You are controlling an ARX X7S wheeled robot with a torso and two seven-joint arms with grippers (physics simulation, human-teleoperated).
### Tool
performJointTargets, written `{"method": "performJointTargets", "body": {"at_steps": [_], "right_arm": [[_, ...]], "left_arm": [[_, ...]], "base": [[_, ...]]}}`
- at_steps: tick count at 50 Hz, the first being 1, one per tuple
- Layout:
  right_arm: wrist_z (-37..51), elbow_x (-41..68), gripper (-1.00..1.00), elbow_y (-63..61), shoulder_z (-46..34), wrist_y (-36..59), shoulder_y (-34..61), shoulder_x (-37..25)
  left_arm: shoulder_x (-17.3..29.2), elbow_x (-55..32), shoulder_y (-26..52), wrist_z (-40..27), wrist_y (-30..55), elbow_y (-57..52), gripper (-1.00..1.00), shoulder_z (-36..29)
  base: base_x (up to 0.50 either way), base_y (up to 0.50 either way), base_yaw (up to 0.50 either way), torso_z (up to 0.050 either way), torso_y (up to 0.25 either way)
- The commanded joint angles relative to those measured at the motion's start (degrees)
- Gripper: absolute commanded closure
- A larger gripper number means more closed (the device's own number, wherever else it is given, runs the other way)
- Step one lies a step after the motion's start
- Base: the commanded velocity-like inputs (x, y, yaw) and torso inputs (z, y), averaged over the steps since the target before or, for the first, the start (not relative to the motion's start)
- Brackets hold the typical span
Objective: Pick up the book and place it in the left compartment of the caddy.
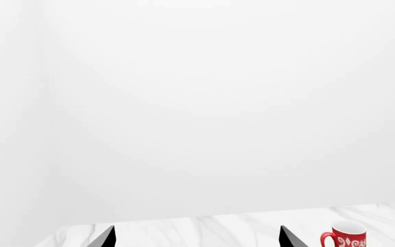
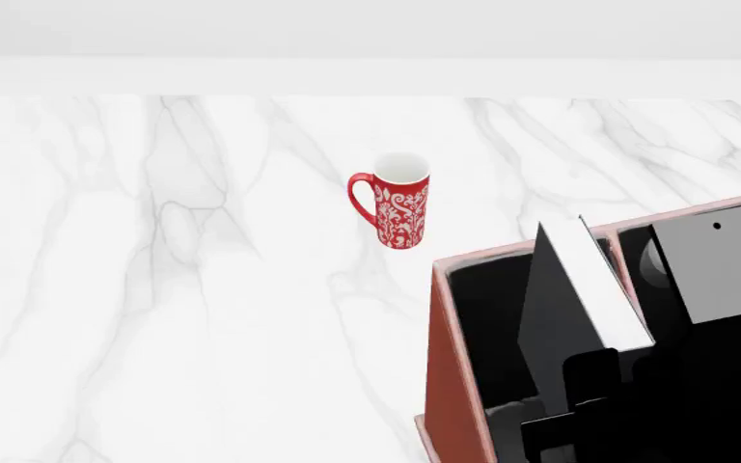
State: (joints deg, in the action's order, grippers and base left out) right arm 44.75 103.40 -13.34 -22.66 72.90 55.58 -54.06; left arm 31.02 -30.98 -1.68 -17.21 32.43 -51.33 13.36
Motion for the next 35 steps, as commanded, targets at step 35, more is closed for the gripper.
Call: {"method": "performJointTargets", "body": {"at_steps": [35], "right_arm": [[-9.41,-13.37,1.00,4.02,-1.40,-5.37,-5.31,2.55]], "left_arm": [[0.79,-0.80,-0.58,-0.72,-0.63,-0.43,-1.00,0.21]], "base": [[0.00,0.00,0.00,0.000,0.001]]}}
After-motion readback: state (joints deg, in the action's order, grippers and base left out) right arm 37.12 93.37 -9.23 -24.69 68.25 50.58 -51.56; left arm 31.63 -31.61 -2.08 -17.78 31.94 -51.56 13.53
